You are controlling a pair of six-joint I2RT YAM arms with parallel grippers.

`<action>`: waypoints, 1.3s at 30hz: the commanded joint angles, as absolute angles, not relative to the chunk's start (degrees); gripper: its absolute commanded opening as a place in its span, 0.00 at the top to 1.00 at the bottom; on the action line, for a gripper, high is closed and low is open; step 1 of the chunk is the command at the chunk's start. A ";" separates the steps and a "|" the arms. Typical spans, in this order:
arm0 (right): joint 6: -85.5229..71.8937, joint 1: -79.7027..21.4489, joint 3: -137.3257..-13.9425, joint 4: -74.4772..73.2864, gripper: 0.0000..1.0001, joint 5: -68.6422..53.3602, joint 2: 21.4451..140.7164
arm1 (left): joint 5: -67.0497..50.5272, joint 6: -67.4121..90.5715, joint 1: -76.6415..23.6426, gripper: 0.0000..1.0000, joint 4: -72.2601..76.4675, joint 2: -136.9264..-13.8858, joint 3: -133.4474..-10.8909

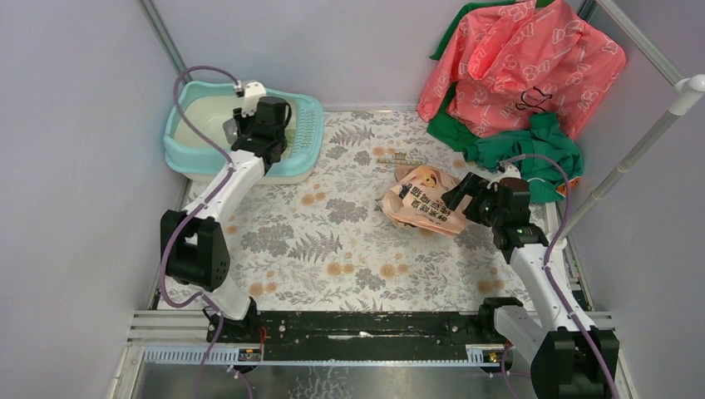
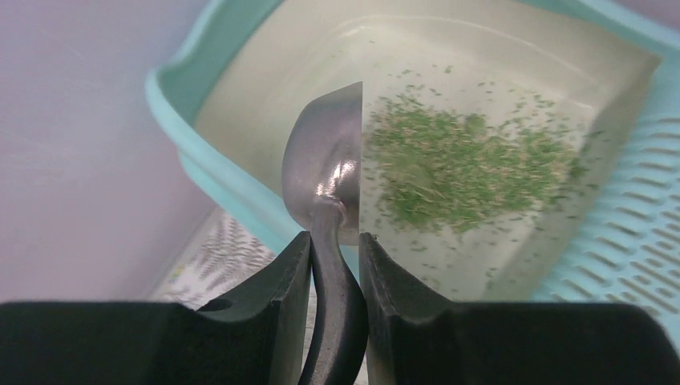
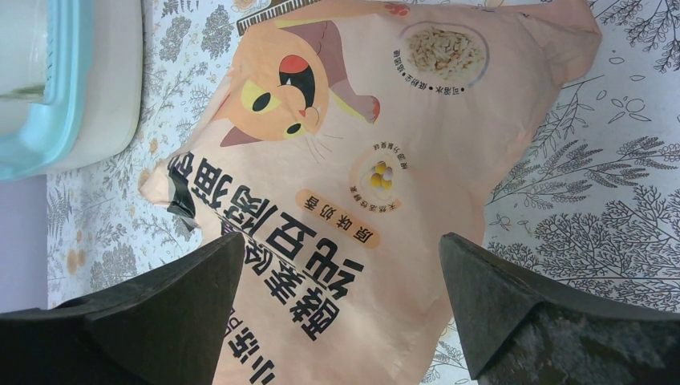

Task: Fill the litter box with clean litter
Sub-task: 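Pour the cat litter into the litter box, then scoop the cat litter from the cat litter bag.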

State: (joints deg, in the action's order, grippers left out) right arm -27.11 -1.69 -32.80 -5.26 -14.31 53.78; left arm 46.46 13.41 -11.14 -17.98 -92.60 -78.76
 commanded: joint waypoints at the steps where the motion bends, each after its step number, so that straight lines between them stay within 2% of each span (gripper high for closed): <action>1: -27.11 -1.58 -33.35 -3.00 0.00 -15.46 53.26 | 65.50 -2.25 -14.97 1.00 -8.17 -93.85 -81.03; 7: -27.40 -1.58 -32.92 -2.68 0.00 -15.60 53.09 | 69.86 -12.35 -17.86 1.00 2.30 -92.57 -77.90; 12: -27.32 -1.52 -32.78 -2.98 0.00 -15.29 52.74 | 73.06 -20.69 -25.09 1.00 9.91 -91.31 -76.91; 16: -27.21 -1.50 -33.12 -3.59 0.00 -15.06 52.76 | 72.66 -20.02 -32.27 1.00 5.68 -89.54 -80.24; 19: -27.23 -1.54 -33.29 -4.13 0.00 -14.72 52.28 | 70.52 -12.09 -36.63 1.00 -6.30 -88.17 -85.34; 22: -27.17 -1.50 -33.74 -4.88 0.00 -14.46 51.93 | 63.23 1.76 -38.84 1.00 -20.99 -86.28 -90.54; 26: -26.62 -1.51 -34.39 -6.39 0.00 -13.93 51.14 | 50.73 15.00 -39.28 1.00 -29.16 -81.15 -89.89; 39: -23.15 -1.55 -37.58 -13.72 0.00 -14.04 48.70 | 20.41 34.90 -36.73 1.00 -21.43 -64.36 -64.63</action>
State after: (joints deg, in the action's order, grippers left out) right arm -24.88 -1.69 -33.98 -11.94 -14.22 50.43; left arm 31.81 27.09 -38.85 -26.59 -67.31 -70.70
